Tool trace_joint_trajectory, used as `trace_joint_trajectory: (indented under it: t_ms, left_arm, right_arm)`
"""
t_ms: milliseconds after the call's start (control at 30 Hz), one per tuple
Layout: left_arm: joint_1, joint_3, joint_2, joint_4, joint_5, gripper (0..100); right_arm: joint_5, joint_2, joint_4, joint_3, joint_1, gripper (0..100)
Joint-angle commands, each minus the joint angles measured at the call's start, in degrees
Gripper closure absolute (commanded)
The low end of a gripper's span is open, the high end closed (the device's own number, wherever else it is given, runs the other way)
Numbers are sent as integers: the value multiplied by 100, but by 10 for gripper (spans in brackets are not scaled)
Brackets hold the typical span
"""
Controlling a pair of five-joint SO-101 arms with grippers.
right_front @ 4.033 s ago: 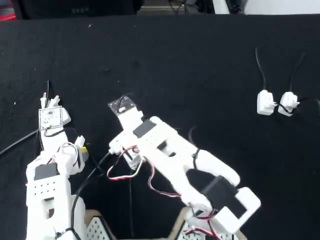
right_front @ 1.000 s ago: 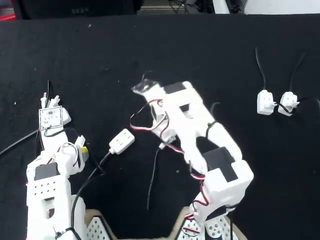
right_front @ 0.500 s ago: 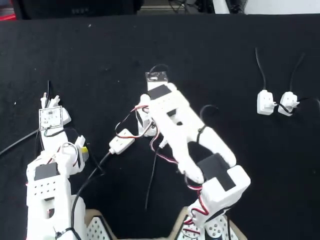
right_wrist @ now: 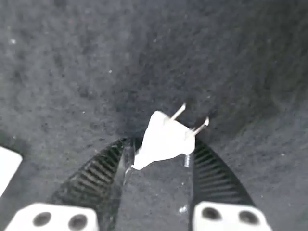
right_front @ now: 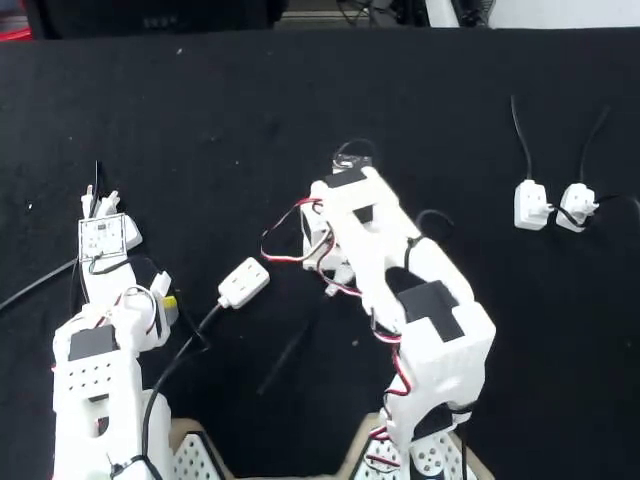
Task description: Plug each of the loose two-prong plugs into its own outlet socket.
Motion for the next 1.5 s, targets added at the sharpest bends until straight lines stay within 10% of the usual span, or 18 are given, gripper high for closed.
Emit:
trace_joint_trajectory:
  t_ms: [0, 367, 667, 1467]
  left_arm:
    - [-40, -295, -70, 18, -18, 762]
    - [-40, -295, -70, 18, -18, 762]
    - [-40, -295, -70, 18, -18, 762]
    - [-40, -295, -70, 9, -18, 762]
  right_arm:
    - [624, -145, -141, -233, 211, 948]
    - [5767, -690, -176, -242, -325, 986]
    - [5064, -734, 0, -268, -352, 825]
    - [5011, -435, -404, -523, -290, 861]
